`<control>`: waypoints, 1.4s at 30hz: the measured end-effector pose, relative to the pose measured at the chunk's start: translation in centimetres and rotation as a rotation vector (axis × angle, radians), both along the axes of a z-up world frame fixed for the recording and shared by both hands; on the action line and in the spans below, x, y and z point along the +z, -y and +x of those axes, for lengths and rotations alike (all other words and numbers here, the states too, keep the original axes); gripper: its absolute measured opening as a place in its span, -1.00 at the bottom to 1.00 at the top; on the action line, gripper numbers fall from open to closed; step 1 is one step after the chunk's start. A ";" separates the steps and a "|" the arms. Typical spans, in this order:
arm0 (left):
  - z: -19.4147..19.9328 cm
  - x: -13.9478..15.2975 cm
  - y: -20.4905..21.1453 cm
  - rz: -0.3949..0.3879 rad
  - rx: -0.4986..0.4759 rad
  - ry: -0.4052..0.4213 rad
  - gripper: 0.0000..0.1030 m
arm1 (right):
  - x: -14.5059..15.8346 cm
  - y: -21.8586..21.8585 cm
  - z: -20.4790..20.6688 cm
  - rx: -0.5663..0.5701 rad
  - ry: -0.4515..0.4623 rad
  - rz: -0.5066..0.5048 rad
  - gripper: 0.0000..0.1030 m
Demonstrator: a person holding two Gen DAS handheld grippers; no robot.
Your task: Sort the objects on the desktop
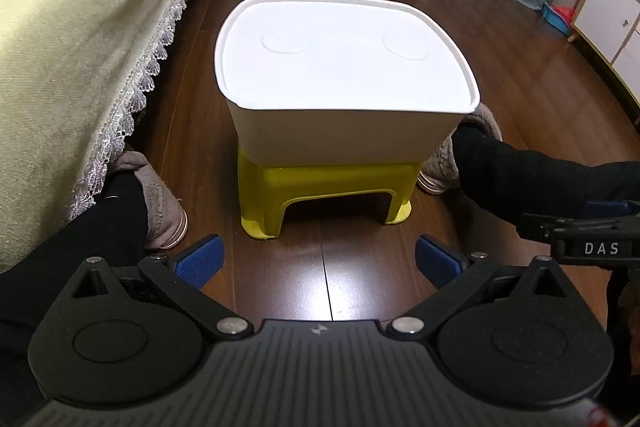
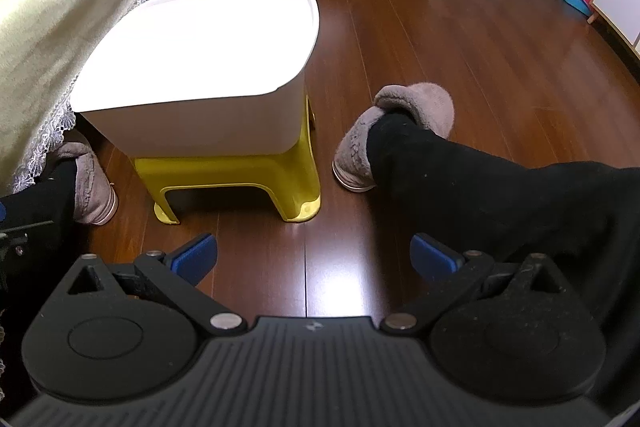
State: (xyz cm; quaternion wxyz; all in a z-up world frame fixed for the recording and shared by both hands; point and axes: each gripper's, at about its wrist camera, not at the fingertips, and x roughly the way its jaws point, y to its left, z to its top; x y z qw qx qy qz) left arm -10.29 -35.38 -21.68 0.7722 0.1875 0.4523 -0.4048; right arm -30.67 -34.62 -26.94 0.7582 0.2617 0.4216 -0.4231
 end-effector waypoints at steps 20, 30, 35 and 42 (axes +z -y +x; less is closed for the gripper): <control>-2.0 -1.2 1.1 0.056 -0.085 0.036 0.98 | -0.4 0.0 0.0 -0.011 -0.008 0.018 0.98; -2.6 -1.3 1.5 0.058 -0.111 0.055 0.98 | -0.6 0.0 0.1 -0.006 -0.009 0.017 0.98; -2.8 -1.3 1.6 0.064 -0.123 0.072 0.98 | -0.6 0.1 0.0 -0.004 -0.008 0.017 0.98; -3.0 -1.3 1.6 0.066 -0.129 0.080 0.98 | -0.6 0.1 0.0 -0.002 -0.006 0.016 0.98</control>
